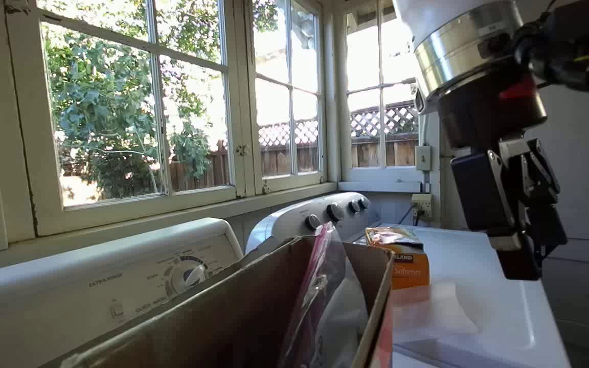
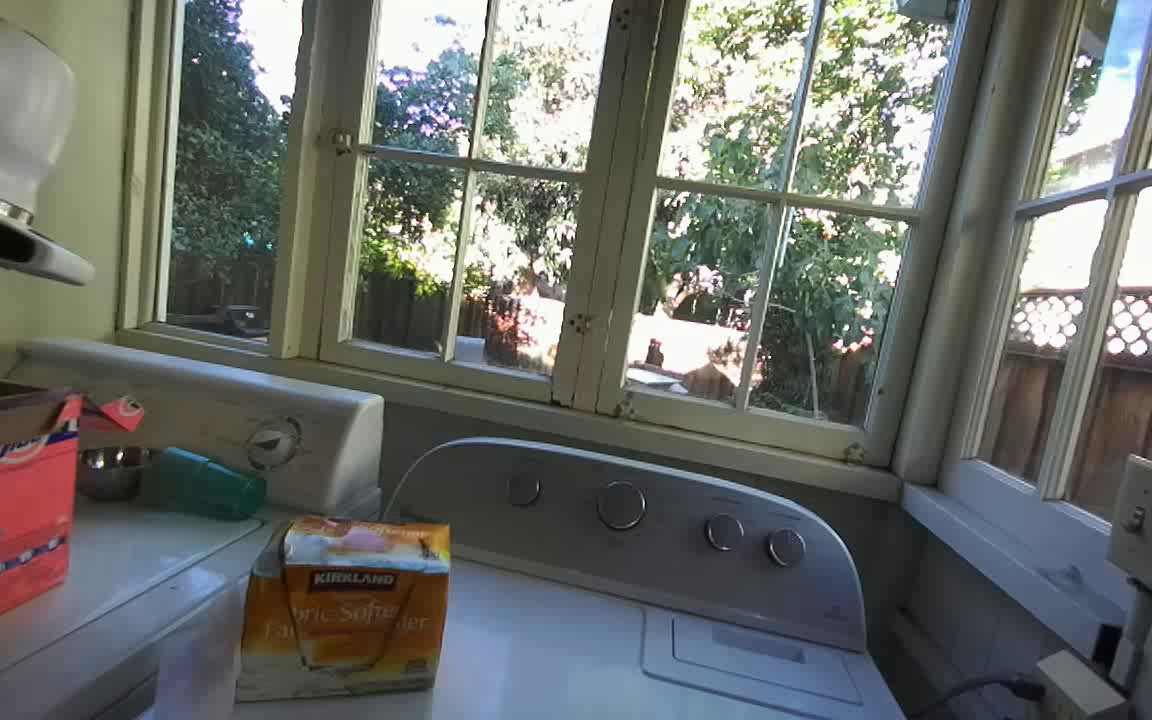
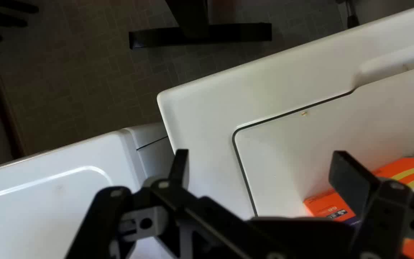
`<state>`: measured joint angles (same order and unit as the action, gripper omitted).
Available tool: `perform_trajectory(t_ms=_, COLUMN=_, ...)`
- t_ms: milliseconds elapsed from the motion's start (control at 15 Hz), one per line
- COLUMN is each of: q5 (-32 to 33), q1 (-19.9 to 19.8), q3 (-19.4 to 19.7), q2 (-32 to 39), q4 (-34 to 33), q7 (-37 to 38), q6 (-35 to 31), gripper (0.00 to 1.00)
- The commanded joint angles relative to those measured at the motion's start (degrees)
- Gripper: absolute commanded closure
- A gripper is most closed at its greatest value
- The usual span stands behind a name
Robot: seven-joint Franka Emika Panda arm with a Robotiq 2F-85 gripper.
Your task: Move the orange box to the top of the right machine then place the green cup upright.
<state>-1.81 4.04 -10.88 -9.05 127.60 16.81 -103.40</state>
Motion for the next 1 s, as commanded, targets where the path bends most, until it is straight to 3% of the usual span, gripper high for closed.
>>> perform_trajectory(t_ms=0, q5=0.1, q1=0.9, q3=0.9, q2=0.0, q4=-0.1, q7=0.1, q6=0.1, gripper=0.0)
perform_trajectory(t_ms=333, q5=-1.9, q1=0.5, q3=2.1, q2=-0.6, q4=-3.1, q7=2.0, q6=-0.4, gripper=0.0)
perform_trajectory(t_ms=400, q5=1.1, q1=1.3, q3=1.5, q2=-1.2, q4=-3.3, q7=-2.5, q6=-1.3, gripper=0.0)
perform_trajectory(t_ms=933, q5=12.4, q1=5.5, q3=-2.0, q2=-3.5, q4=-4.2, q7=-13.3, q6=-3.8, gripper=0.0)
